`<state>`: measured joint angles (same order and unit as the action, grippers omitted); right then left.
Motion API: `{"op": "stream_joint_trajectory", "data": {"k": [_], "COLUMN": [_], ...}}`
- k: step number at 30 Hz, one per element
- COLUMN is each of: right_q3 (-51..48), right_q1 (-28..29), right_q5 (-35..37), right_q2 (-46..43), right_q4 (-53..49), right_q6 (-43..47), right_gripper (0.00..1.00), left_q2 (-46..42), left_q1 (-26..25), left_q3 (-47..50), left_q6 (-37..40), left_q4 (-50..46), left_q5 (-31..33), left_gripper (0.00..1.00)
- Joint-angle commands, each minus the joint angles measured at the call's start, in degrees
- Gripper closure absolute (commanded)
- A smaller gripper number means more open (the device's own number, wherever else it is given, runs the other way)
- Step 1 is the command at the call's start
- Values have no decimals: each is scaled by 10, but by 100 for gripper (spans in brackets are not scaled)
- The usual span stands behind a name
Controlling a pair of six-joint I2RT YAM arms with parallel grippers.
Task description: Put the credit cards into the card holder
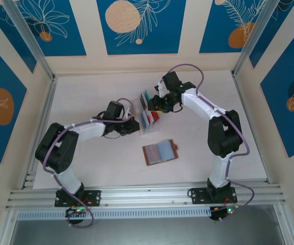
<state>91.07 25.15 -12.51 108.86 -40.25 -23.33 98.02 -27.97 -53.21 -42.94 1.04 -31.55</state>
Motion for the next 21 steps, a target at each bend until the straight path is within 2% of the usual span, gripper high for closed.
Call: {"op": "stream_joint_trajectory", "data": {"k": [1,6,13,21], "right_q3": [-4,29,38,38], "right_q1": [5,6,13,21], "right_q5": [53,89,66,54], "right_q2": [-31,-3,29,13], "right_q4": [-1,-39,-42,-41], "right_q6": [3,9,8,6], "right_gripper": [52,50,50,53], "left_q2": [3,8,12,21], "left_q1": [7,8,9,8], "left_q3": [-6,-7,-8,-1], "left_q6": [7,4,1,-3], "left_q4": [4,9,14,27], "left_q5": [-13,-15,-15,-17], "left_gripper": [95,95,95,95]}}
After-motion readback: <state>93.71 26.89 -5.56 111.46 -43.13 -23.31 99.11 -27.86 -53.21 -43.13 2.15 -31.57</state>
